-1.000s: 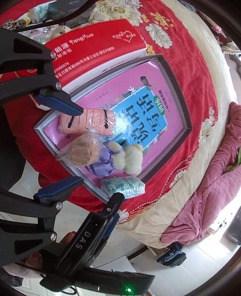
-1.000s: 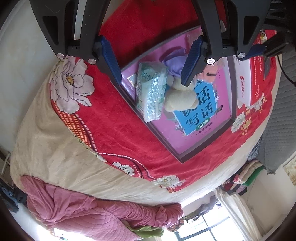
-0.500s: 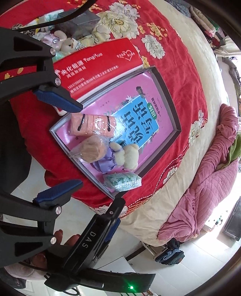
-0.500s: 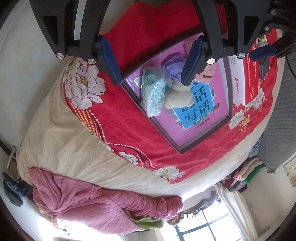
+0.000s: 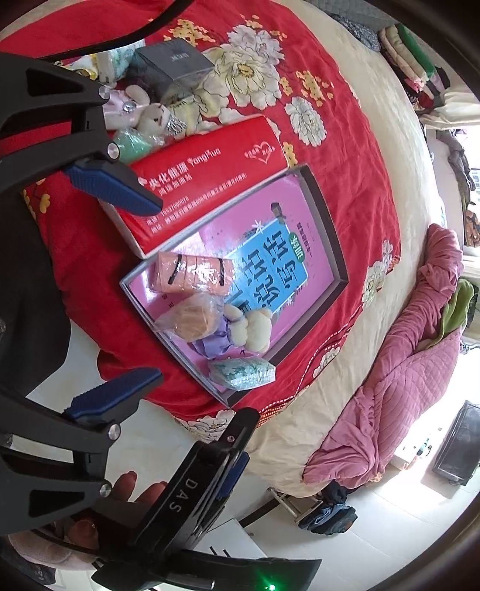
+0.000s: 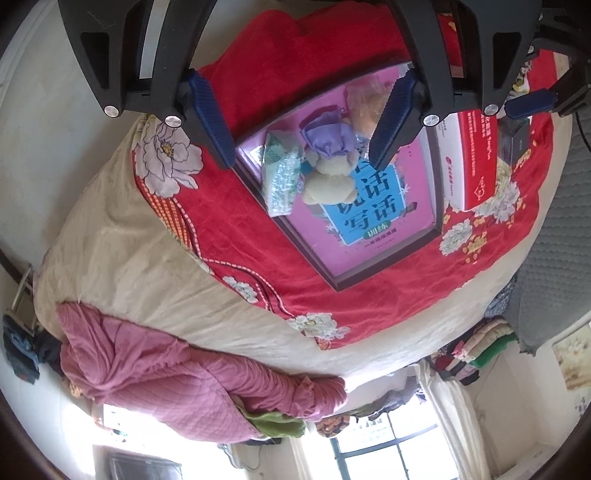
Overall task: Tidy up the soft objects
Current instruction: 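Move both tools back toward the remaining pile of items on the blanket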
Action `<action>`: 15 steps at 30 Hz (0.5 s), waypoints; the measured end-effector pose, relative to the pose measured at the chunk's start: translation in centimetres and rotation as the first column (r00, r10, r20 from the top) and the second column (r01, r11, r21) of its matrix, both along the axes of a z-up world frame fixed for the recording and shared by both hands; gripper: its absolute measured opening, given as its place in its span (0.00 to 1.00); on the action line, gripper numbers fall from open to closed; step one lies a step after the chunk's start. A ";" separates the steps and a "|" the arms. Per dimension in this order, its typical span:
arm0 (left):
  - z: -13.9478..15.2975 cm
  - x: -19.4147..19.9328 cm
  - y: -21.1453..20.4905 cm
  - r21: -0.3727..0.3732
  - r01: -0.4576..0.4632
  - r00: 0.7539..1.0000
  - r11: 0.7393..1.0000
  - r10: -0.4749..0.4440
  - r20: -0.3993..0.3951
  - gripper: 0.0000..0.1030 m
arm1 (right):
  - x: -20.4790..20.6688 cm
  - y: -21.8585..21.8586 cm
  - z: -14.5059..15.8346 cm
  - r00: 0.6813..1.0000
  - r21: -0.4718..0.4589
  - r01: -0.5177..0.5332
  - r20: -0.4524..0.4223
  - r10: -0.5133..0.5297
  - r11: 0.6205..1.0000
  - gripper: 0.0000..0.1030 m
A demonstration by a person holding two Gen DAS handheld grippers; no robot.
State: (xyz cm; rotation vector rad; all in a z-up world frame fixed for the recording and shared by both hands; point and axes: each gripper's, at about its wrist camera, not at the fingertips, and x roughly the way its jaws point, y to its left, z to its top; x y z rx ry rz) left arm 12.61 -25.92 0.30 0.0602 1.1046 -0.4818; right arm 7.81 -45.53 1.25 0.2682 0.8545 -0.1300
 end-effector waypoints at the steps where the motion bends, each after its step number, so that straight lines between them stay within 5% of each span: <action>1: 0.1 -0.1 0.2 -0.003 -0.004 1.000 1.000 0.004 0.000 0.81 | 0.0 0.3 0.2 1.000 -0.008 -0.006 0.001 0.006 1.000 0.74; 15: 0.9 -1.1 3.6 -0.015 -0.057 0.998 0.998 0.058 0.022 0.81 | -0.7 4.5 2.5 0.997 -0.100 -0.075 0.029 0.078 0.992 0.74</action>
